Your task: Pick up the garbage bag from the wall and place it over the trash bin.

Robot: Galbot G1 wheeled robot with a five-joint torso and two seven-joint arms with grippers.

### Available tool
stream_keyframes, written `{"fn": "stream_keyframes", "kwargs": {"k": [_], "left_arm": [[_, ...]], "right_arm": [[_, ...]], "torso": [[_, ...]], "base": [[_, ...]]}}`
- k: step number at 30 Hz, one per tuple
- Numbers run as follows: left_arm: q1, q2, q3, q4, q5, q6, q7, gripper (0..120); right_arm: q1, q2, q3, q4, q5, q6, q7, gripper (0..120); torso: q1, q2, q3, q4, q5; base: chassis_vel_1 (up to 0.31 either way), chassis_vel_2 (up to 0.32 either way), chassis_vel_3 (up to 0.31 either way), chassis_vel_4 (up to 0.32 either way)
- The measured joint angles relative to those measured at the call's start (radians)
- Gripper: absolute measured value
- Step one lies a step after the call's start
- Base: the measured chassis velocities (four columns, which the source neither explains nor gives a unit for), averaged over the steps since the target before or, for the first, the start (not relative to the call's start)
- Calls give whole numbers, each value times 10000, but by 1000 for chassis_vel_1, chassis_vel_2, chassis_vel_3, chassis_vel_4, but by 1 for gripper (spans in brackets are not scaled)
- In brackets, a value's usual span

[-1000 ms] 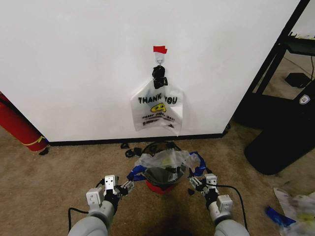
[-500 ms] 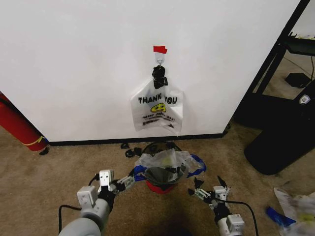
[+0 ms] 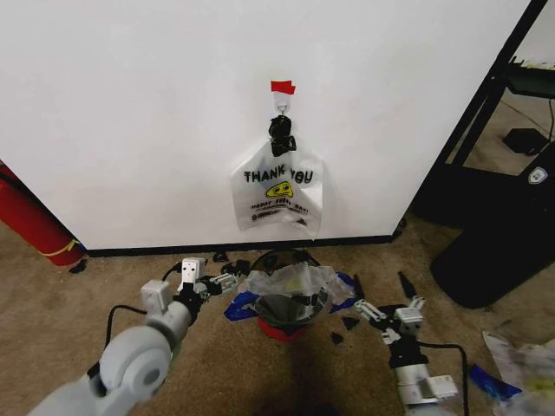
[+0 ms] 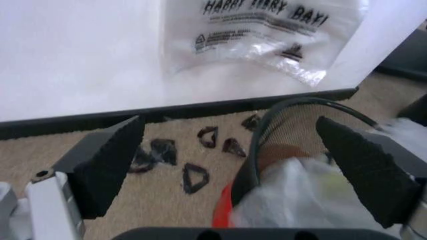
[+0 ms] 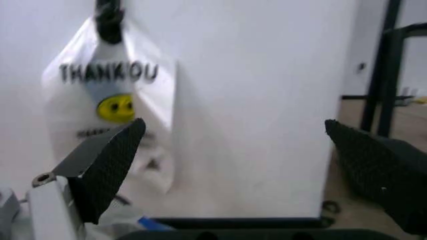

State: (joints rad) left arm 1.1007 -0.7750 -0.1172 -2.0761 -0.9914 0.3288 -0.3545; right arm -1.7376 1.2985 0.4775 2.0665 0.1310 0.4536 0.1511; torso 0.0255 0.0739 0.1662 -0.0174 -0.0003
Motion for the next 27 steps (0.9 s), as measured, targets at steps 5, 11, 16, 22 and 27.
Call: {"fn": "stream_keyframes", "kwargs": {"k": [5, 11, 16, 22, 27], "left_arm": [[-2116, 103, 1212, 956, -979, 764, 469, 100], [-3716, -211, 2155, 1831, -1559, 2035, 787, 100], [-4588, -426, 2745, 2588, -1880, 2605, 1621, 100], [-5557, -711, 3574, 3572, -1902, 3258, 1962, 97], [-6137, -980, 4263, 4283, -1982, 3621, 2046, 90]], "right_arm": [[-966, 450, 448, 560, -186, 561, -181, 100], [-1581, 705, 547, 922, -171, 875, -189, 100], [-1763, 752, 523, 1080, -186, 889, -192, 100], [-1769, 709, 453, 1420, -194, 700, -192, 100], [-1769, 669, 456, 1527, -167, 569, -178, 100]], "torso": [[0, 0, 0, -2, 3], [0, 0, -1, 1, 3], [0, 0, -1, 6, 4], [0, 0, -1, 3, 4], [0, 0, -1, 3, 4]], "base": [[0, 0, 0, 0], [0, 0, 0, 0], [0, 0, 0, 0], [0, 0, 0, 0], [0, 0, 0, 0]]}}
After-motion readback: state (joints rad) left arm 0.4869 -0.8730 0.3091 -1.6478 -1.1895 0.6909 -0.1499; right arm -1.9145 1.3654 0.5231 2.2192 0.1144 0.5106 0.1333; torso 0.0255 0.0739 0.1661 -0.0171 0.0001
